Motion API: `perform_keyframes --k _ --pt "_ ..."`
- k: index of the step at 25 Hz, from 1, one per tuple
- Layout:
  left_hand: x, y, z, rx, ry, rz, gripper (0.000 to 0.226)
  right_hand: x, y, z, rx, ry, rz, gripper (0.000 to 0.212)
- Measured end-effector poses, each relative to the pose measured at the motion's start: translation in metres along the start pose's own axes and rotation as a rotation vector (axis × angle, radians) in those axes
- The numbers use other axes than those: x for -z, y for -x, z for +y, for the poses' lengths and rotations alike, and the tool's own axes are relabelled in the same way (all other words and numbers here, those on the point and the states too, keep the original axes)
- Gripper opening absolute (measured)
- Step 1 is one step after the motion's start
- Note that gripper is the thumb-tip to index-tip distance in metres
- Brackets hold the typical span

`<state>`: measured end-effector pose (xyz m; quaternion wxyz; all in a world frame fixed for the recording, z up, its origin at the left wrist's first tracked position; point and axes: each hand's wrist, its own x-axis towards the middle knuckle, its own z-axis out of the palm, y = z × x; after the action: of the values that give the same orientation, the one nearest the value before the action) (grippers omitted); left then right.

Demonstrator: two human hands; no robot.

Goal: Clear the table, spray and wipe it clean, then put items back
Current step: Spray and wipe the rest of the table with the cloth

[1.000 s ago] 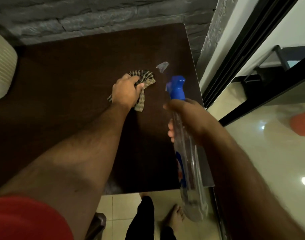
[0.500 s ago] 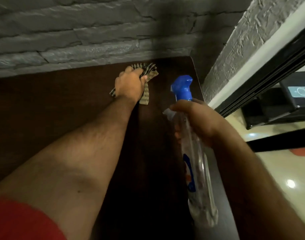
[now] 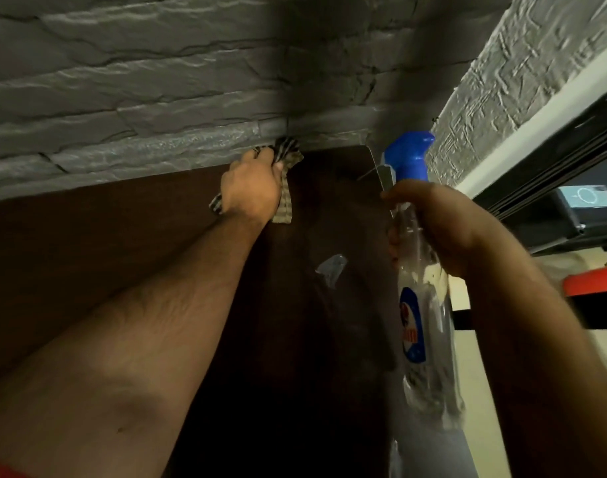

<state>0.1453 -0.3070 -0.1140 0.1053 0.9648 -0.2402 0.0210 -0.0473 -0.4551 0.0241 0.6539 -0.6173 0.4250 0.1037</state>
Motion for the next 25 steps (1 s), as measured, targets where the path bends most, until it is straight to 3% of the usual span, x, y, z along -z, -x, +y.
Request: perform_keyframes --k 5,7,13,17,20,21,23,25 --pt "0.003 0.001 0.004 0.049 0.001 0.003 0.035 0.004 0.015 0.024 -0.056 0.049 -0.087 0.028" --pt "0.003 -0.001 0.008 0.086 0.012 -0.015 0.036 0.004 0.019 0.034 -0.084 0.079 -0.156 0.038" --pt "-0.006 0.002 0.043 0.288 -0.002 0.003 0.038 0.032 0.017 0.039 -0.053 0.079 -0.192 0.046" --pt "-0.012 0.014 0.111 0.043 0.089 -0.061 0.031 0.04 0.012 0.038 -0.016 0.058 -0.227 0.04" --pt "-0.009 0.035 0.092 -0.229 0.091 -0.133 0.029 0.041 0.013 0.037 -0.006 0.049 -0.279 0.038" --pt "-0.006 0.037 0.073 -0.235 0.052 -0.142 0.031 0.044 0.013 0.037 -0.009 0.049 -0.287 0.039" --pt "-0.006 0.022 0.047 -0.082 -0.015 -0.079 0.035 0.05 0.012 0.039 -0.019 0.029 -0.294 0.037" --pt "-0.011 0.0 0.062 -0.005 -0.011 -0.037 0.036 0.054 0.011 0.039 -0.008 0.015 -0.306 0.029"
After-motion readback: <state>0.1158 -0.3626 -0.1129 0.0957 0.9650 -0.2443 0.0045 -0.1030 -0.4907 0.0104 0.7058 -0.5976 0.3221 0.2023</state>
